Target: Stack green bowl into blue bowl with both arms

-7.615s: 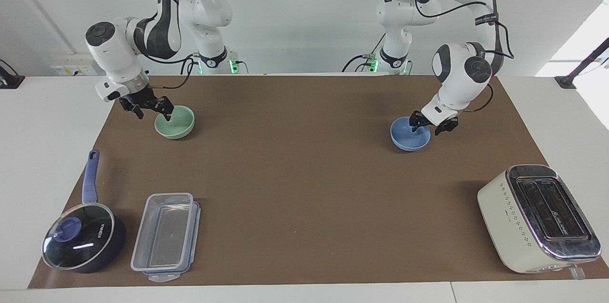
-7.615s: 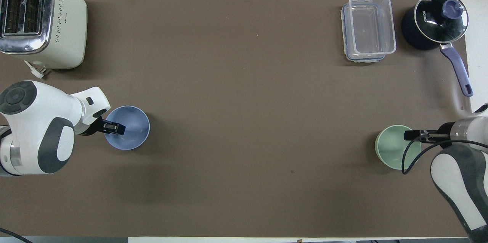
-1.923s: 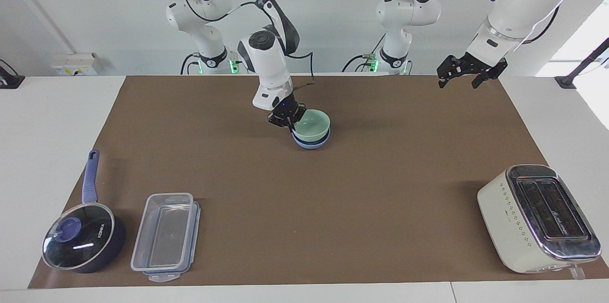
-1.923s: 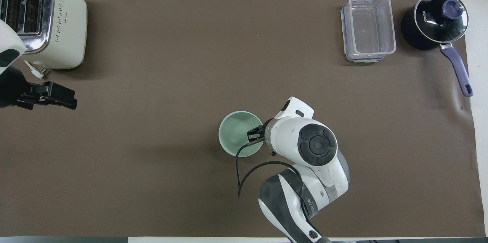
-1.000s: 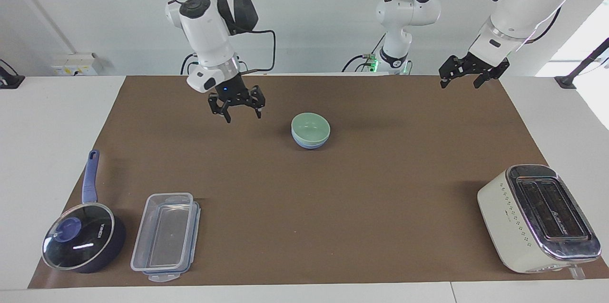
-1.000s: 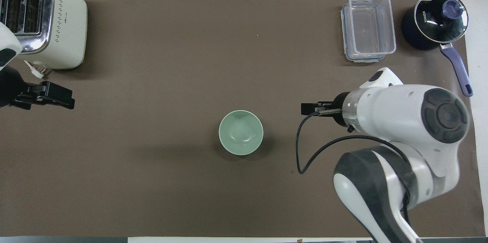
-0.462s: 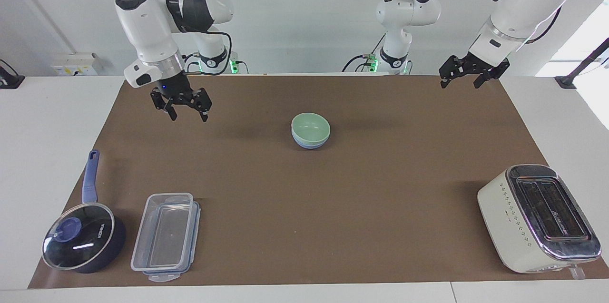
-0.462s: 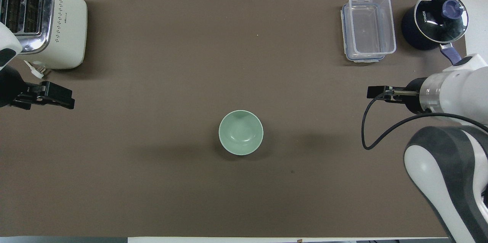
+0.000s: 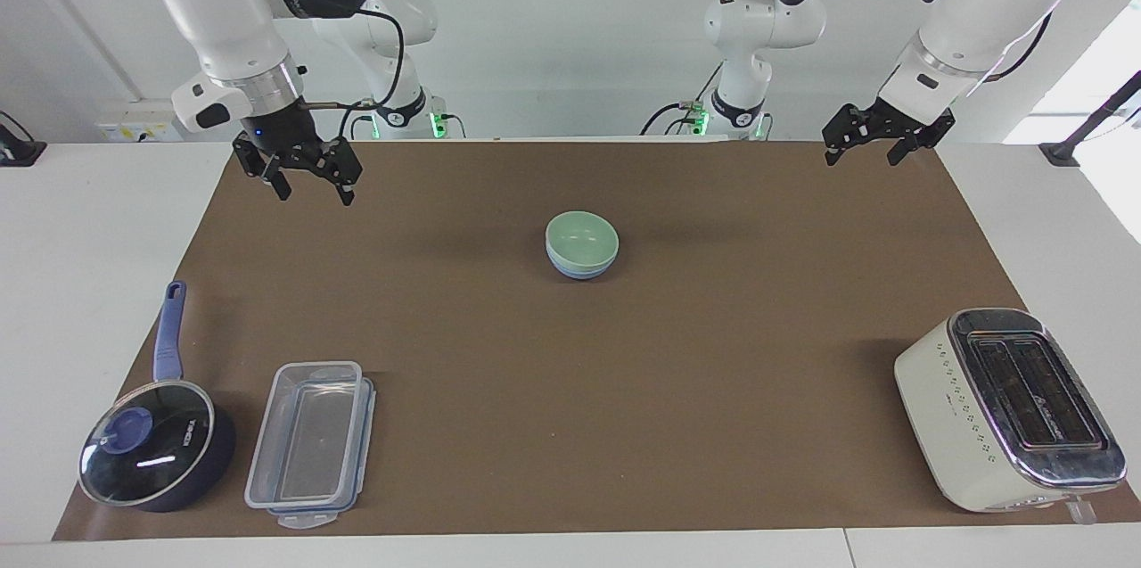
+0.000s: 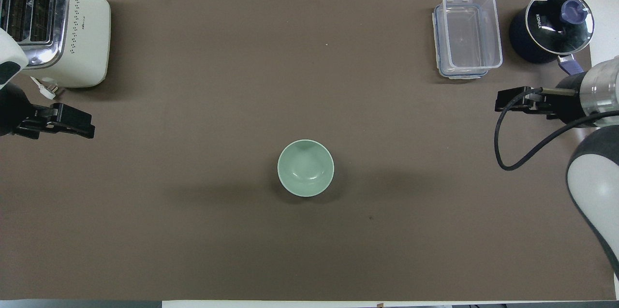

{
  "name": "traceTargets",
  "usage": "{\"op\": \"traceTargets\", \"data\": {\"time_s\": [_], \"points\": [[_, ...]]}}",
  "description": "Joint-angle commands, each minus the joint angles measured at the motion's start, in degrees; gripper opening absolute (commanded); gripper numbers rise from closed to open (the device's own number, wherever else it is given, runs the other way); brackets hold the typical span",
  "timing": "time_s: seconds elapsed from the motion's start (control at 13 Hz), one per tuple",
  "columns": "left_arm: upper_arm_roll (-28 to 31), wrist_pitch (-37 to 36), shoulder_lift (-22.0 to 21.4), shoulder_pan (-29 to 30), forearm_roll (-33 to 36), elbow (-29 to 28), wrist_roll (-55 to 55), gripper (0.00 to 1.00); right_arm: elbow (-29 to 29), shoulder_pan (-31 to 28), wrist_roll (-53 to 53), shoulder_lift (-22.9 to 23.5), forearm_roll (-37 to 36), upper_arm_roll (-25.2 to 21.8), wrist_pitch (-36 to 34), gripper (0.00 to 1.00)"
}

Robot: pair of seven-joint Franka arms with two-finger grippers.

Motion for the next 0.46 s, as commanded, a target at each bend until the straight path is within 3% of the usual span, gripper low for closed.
{"op": "traceTargets", "data": {"time_s": [0.0, 0.38], "points": [[0.04, -0.07, -1.14, 0.14, 1.29, -0.9, 0.1, 1.0, 5.78, -1.16, -2.16, 2.43, -1.02, 0.49, -4.2, 1.0], [0.04, -0.07, -1.14, 0.14, 1.29, -0.99, 0.1, 1.0, 11.41, -1.42, -3.14, 3.92, -2.33, 0.49, -12.28, 1.0]]}}
